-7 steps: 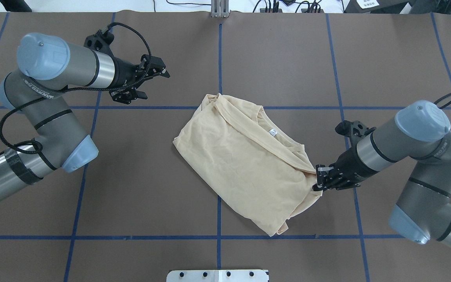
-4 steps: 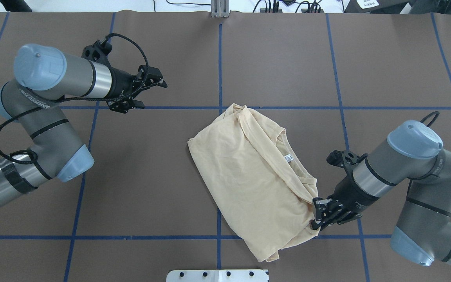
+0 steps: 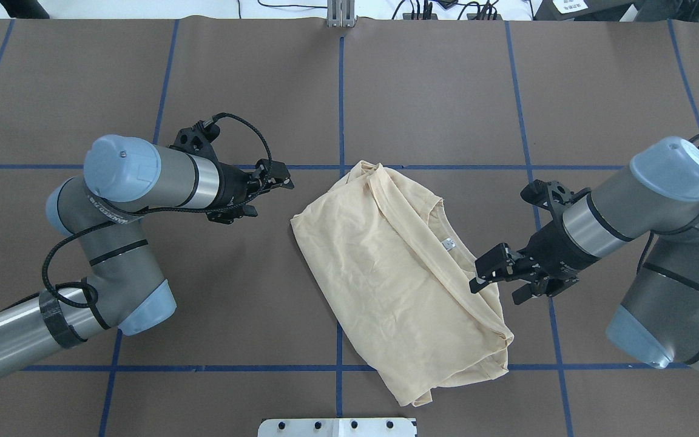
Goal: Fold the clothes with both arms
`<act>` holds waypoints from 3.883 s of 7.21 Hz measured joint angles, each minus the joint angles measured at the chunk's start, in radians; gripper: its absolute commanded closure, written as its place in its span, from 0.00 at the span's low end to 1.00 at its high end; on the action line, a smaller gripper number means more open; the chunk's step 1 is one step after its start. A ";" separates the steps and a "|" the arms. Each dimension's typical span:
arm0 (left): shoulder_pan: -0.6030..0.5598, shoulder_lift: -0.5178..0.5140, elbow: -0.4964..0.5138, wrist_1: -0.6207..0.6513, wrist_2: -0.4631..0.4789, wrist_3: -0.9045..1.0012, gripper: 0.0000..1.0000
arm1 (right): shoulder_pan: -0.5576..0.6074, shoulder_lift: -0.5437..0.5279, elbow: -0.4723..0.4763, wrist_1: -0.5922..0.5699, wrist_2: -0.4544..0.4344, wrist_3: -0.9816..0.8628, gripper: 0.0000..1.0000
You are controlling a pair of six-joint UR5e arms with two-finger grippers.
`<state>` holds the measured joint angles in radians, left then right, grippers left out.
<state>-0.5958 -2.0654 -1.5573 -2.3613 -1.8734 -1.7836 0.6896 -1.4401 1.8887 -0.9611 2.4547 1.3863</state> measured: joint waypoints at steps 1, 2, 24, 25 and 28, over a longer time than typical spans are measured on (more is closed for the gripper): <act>0.011 -0.015 0.022 0.000 0.016 0.001 0.02 | 0.014 0.021 -0.002 -0.002 -0.031 -0.001 0.00; 0.017 -0.036 0.054 0.000 0.025 0.003 0.02 | 0.022 0.038 -0.003 -0.004 -0.050 -0.001 0.00; -0.130 -0.238 0.369 -0.032 0.076 0.103 1.00 | 0.096 0.059 -0.006 -0.008 -0.067 -0.002 0.00; -0.142 -0.273 0.445 -0.082 0.102 0.120 1.00 | 0.097 0.059 -0.006 -0.008 -0.072 -0.002 0.00; -0.159 -0.308 0.539 -0.160 0.153 0.149 0.01 | 0.094 0.060 -0.013 -0.008 -0.112 -0.003 0.00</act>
<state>-0.7550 -2.3734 -1.0180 -2.5215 -1.7200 -1.6346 0.7835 -1.3798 1.8756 -0.9691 2.3431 1.3833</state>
